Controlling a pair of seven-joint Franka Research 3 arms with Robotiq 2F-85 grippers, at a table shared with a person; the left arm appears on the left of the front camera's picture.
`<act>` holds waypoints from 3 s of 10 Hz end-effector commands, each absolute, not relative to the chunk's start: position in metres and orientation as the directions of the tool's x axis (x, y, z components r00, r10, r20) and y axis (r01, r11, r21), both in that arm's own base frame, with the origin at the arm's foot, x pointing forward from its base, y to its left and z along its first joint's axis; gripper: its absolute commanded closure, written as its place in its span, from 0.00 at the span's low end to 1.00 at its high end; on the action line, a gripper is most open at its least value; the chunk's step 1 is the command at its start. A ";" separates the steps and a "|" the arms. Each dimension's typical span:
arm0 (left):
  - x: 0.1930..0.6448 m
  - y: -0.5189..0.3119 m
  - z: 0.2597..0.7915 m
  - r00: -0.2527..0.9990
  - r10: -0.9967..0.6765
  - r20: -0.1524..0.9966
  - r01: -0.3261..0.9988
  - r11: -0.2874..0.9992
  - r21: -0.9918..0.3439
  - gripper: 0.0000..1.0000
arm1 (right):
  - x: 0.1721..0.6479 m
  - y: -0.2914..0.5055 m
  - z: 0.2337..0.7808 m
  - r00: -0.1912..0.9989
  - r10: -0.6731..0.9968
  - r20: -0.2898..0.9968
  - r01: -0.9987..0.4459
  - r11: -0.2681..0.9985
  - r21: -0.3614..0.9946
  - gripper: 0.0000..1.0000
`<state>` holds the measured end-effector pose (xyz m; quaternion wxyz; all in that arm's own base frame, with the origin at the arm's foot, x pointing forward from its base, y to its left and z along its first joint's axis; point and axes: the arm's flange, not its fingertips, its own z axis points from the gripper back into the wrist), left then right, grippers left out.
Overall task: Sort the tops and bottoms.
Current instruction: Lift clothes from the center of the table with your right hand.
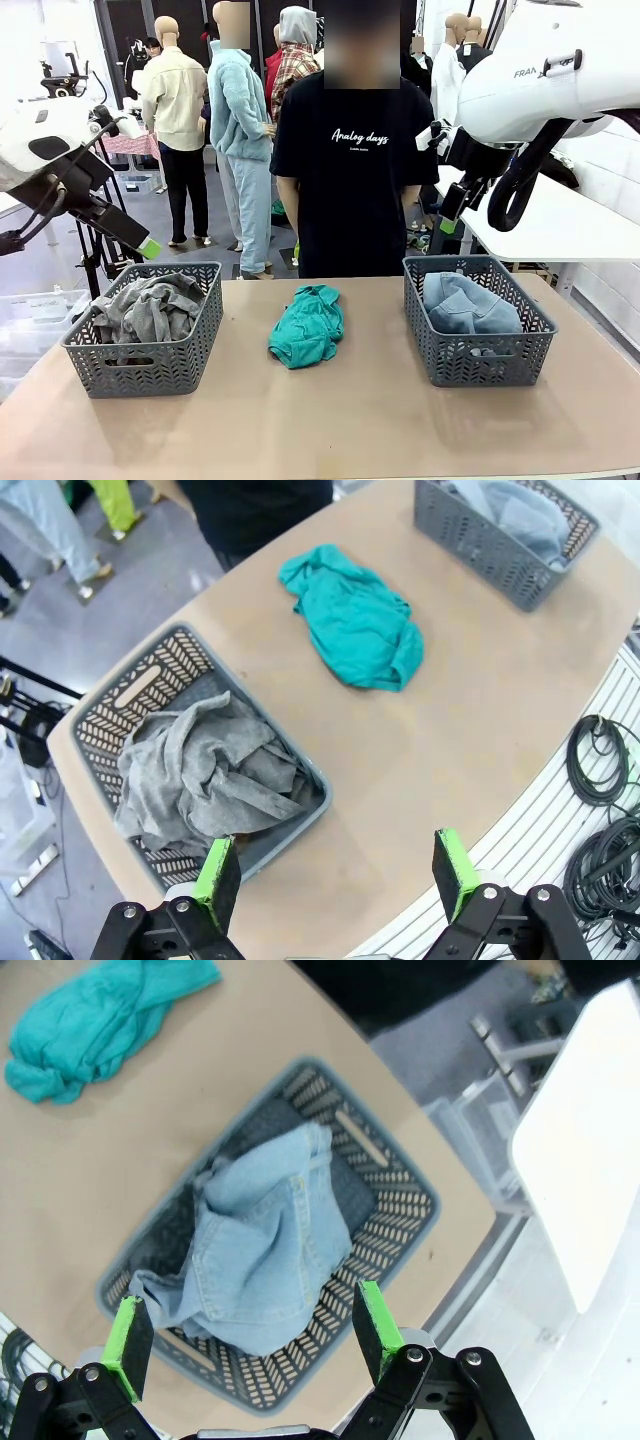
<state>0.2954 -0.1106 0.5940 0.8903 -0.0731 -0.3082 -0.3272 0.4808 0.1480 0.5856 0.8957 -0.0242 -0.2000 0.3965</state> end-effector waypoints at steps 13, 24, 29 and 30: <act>0.295 -0.109 0.595 0.593 -0.534 0.603 0.631 0.773 0.064 0.00 | 0.618 0.371 0.392 0.381 0.882 0.276 -0.923 0.347 0.167 0.00; 0.295 -0.109 0.595 0.593 -0.534 0.603 0.631 0.773 0.064 0.00 | 0.589 0.391 0.311 0.239 0.963 0.123 -0.958 0.213 0.191 0.00; 0.295 -0.109 0.595 0.593 -0.534 0.603 0.631 0.773 0.064 0.00 | 0.589 0.389 0.313 0.228 0.968 0.109 -0.960 0.205 0.189 0.80; 0.295 -0.109 0.595 0.593 -0.534 0.603 0.631 0.773 0.064 0.00 | 0.590 0.388 0.314 0.230 0.967 0.112 -0.959 0.206 0.192 0.99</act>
